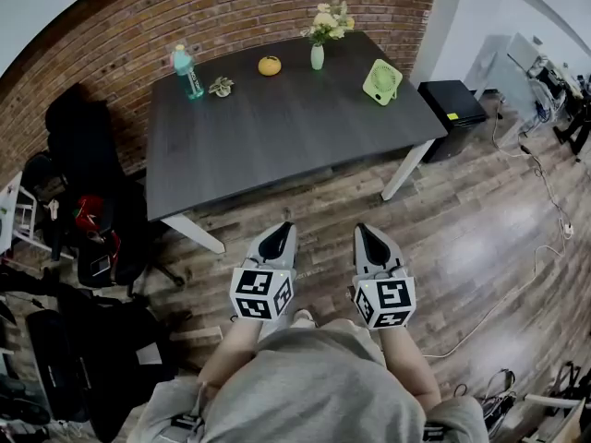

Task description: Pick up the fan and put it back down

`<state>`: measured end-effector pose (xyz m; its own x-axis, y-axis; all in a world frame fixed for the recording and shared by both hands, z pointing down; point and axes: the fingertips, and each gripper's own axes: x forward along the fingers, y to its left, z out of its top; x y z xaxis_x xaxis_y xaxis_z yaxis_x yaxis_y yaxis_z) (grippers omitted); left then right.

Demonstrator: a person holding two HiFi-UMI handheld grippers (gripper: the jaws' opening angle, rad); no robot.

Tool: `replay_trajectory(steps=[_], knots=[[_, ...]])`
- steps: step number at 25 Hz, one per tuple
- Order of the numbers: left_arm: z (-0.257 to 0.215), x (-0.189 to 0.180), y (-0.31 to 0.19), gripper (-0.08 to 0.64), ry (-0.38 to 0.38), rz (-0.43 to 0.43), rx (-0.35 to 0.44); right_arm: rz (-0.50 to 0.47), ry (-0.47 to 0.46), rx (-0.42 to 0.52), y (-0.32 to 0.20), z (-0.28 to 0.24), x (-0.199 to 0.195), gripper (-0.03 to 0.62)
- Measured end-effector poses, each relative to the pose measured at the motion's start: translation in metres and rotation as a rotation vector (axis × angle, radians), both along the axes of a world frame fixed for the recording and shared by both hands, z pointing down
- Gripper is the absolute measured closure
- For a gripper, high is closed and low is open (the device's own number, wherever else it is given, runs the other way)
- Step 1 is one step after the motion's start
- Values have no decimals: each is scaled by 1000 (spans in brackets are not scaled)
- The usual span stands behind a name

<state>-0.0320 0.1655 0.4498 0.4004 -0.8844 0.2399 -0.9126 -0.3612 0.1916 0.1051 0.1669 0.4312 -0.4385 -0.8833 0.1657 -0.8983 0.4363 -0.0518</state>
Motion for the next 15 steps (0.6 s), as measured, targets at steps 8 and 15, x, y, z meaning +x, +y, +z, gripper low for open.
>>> replay_trajectory(steps=[8,15], knots=[[3,-10,4,528,8,2,-11,-8,-45,-14,10,0,-8,591],[7,-5,1,528,13,22,-22,11,-52,-21,6,1,-6,591]])
